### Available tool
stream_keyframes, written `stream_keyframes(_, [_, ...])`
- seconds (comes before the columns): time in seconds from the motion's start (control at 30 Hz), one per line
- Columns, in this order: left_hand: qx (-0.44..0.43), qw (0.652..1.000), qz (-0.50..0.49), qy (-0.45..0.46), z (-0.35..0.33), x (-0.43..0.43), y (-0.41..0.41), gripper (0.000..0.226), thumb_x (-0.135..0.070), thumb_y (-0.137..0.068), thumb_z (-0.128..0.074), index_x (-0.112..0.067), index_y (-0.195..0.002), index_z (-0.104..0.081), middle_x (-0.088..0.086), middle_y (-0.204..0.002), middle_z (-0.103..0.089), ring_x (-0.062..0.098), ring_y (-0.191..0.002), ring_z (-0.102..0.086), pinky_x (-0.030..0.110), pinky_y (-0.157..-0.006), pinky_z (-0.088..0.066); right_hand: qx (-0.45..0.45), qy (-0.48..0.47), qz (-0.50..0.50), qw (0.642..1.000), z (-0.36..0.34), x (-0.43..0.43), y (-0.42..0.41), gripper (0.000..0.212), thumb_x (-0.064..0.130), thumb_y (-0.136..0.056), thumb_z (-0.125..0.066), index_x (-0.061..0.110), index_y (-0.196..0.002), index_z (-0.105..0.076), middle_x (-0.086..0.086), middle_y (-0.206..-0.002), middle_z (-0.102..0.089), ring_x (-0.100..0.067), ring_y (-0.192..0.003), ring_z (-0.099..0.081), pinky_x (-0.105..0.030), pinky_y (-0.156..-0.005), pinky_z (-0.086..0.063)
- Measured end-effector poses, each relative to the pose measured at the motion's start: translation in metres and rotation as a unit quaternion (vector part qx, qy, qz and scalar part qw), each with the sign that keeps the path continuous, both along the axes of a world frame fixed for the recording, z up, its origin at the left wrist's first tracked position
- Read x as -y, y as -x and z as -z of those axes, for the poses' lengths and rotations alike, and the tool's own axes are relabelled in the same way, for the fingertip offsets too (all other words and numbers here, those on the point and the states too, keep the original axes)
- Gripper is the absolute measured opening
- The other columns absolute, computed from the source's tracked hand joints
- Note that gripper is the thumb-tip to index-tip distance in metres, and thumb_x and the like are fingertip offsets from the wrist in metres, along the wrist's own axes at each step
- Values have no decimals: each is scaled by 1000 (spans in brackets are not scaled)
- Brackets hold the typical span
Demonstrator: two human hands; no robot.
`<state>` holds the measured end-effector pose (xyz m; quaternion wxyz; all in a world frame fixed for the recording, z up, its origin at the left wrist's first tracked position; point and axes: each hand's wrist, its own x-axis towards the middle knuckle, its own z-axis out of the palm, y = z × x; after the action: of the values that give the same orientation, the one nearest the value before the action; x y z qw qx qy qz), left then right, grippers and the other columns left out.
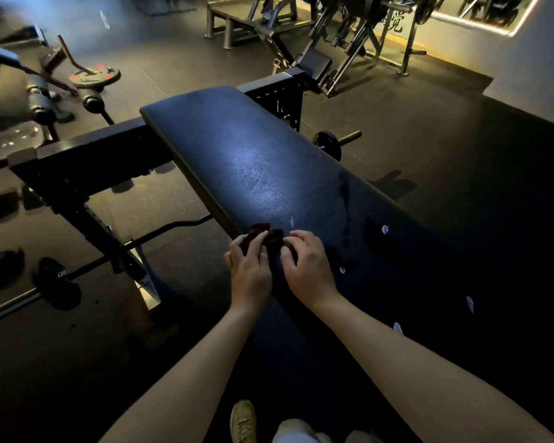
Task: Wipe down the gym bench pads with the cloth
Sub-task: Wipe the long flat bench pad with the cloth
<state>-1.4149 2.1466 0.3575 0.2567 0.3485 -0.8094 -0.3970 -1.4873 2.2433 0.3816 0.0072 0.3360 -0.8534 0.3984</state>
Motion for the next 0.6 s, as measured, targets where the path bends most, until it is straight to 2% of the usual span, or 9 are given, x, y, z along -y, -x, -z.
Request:
stream_keyframes(0.07, [-12, 1000, 3, 1, 4, -16, -6, 33, -21, -104, -49, -30, -133, -62, -1, -141, -35, 19, -127, -28, 27, -110, -26, -12, -8, -19, 1000, 0, -8, -1, 27, 16, -93, -58, 2, -116, -66, -8, -118, -61, -20, -111, -51, -22, -103, -35])
stream_keyframes(0.33, [-15, 1000, 8, 26, -1, -4, -13, 34, -18, -103, -52, -28, -135, -62, 3, -140, -41, 21, -126, -35, 30, -112, -28, -58, -44, -47, 996, 7, -14, -10, 44, 27, -90, -50, 3, -124, -64, -9, -120, -62, -27, -116, -54, -39, -105, -45])
stream_keyframes(0.43, [-11, 999, -44, -5, -5, 19, 1, 35, -21, -105, -48, -25, -138, -60, 8, -144, -38, 26, -132, -33, 37, -116, -28, -71, -50, -46, 995, 6, -10, -9, 41, 27, -90, -52, 4, -122, -65, -9, -117, -64, -27, -113, -56, -42, -103, -47])
stream_keyframes(0.53, [22, 997, -62, -33, -6, 24, 17, 36, -24, -106, -44, -25, -141, -56, 10, -149, -33, 30, -132, -31, 33, -115, -23, -70, -53, -41, 995, 6, -6, -6, 42, 29, -91, -51, 7, -123, -65, -6, -116, -66, -26, -111, -58, -43, -100, -47])
stream_keyframes(0.6, [22, 997, -61, -35, -4, 16, 18, 35, -23, -106, -44, -26, -137, -59, 8, -146, -32, 29, -128, -31, 35, -115, -26, -64, -45, -50, 996, 6, -6, -6, 44, 32, -92, -47, 8, -125, -63, -5, -118, -65, -25, -113, -57, -42, -102, -46])
